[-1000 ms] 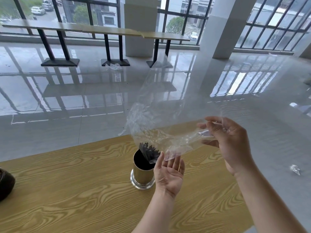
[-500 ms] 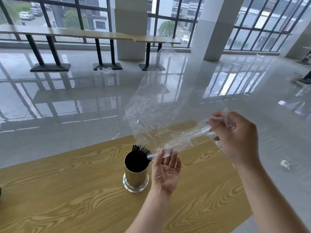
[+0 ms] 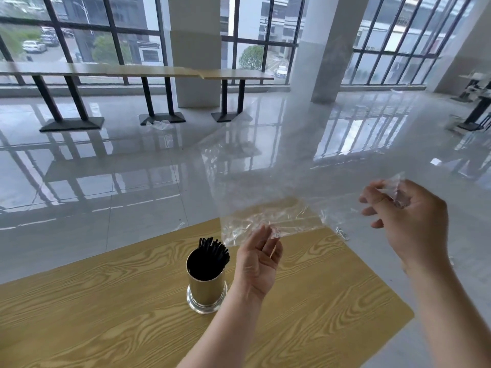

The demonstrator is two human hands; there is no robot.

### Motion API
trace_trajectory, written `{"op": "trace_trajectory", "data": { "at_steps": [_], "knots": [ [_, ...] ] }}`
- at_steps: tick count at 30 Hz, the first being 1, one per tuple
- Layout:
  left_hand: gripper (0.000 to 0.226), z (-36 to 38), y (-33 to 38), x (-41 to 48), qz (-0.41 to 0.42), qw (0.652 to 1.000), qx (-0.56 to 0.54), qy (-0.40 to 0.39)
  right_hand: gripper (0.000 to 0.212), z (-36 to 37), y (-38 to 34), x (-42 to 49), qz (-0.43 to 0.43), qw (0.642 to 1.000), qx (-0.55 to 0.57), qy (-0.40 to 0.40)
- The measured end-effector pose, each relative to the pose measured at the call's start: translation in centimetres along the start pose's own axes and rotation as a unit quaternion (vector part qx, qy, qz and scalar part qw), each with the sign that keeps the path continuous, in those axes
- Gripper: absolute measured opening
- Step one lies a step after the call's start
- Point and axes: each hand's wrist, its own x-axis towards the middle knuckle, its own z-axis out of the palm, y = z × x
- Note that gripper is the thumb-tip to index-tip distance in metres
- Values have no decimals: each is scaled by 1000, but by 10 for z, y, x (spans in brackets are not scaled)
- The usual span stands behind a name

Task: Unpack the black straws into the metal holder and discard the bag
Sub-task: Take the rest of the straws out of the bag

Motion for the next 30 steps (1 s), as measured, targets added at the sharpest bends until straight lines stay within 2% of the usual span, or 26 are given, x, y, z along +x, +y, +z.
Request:
{"op": "trace_trajectory", "data": {
  "at_steps": [5,14,19,26,30],
  "knots": [
    [31,-7,25,-6,61,997,55,8,6,9,12,-8,22,1000,-1,-14],
    [24,-42,80,-39,160,980,101,63,9,64,20,-29,47,997,22,-59],
    [21,-65,113,-68,202,971,106,74,7,102,14,-52,56,991,51,-110],
    [33,-112,162,-125,288,941,136,116,4,164,-2,-99,108,966,137,-193],
    [37,-147,186,-169,331,916,151,168,9,201,-14,-132,135,941,186,-250]
  ]
}}
